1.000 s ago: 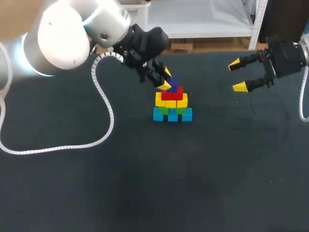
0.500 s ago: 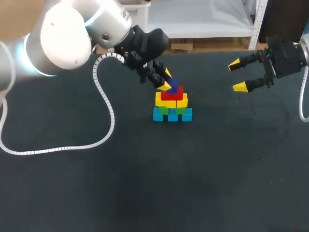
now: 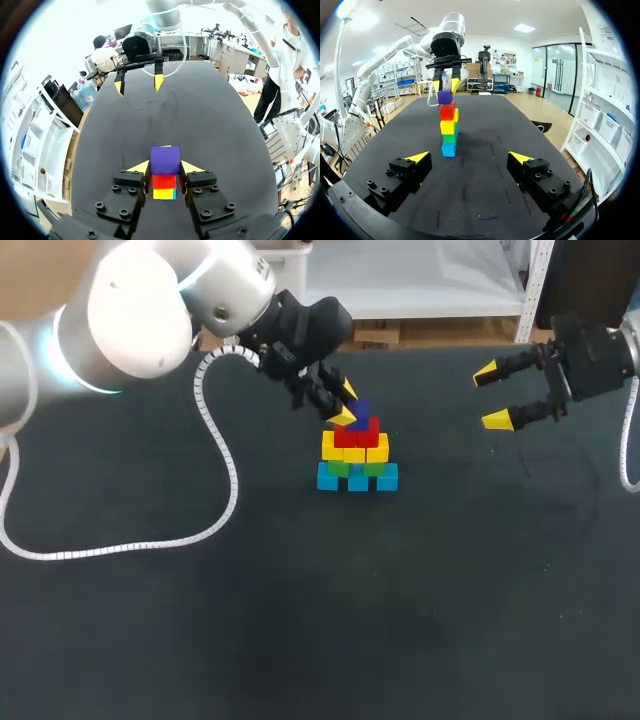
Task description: Place the blue cubes, place green cubes on the blue cubes, place the yellow cubes on the green cubes, then place the red cubes on the yellow cubes, and place purple cube on the red cubes.
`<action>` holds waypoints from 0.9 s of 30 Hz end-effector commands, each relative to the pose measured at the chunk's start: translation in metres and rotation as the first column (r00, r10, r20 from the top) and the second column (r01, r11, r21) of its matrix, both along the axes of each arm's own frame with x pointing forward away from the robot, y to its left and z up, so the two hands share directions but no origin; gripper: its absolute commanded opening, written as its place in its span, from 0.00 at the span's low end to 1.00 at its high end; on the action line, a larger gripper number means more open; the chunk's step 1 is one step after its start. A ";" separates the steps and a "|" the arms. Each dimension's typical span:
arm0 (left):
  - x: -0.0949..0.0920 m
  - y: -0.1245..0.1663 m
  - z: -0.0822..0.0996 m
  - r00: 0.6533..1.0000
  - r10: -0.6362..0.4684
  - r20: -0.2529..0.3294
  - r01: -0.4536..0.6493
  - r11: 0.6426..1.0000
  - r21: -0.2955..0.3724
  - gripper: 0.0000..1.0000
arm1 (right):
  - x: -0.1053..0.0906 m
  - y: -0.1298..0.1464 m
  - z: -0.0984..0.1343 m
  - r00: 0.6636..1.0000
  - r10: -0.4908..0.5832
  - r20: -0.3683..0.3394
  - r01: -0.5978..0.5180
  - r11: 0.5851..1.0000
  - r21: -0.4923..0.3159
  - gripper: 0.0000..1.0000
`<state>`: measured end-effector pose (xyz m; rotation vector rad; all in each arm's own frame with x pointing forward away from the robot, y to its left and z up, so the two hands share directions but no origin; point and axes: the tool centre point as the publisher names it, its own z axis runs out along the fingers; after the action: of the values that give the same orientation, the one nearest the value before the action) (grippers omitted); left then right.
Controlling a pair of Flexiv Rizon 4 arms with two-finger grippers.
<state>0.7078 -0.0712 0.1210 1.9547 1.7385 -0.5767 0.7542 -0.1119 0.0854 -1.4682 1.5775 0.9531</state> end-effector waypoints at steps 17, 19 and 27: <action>0.004 0.000 -0.001 1.000 -0.006 -0.004 0.006 1.000 -0.002 0.08 | 0.000 0.000 0.000 1.000 0.000 0.001 0.000 1.000 0.000 1.00; 0.003 0.001 -0.001 1.000 -0.005 -0.004 0.005 1.000 -0.003 0.07 | 0.000 0.000 0.000 1.000 0.000 0.001 0.000 1.000 0.000 1.00; 0.003 0.001 -0.003 1.000 -0.004 -0.006 0.004 1.000 -0.005 0.20 | 0.000 0.000 0.000 1.000 0.000 0.001 0.000 1.000 0.000 1.00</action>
<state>0.7094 -0.0701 0.1193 1.9543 1.7383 -0.5849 0.7542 -0.1119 0.0855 -1.4681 1.5775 0.9531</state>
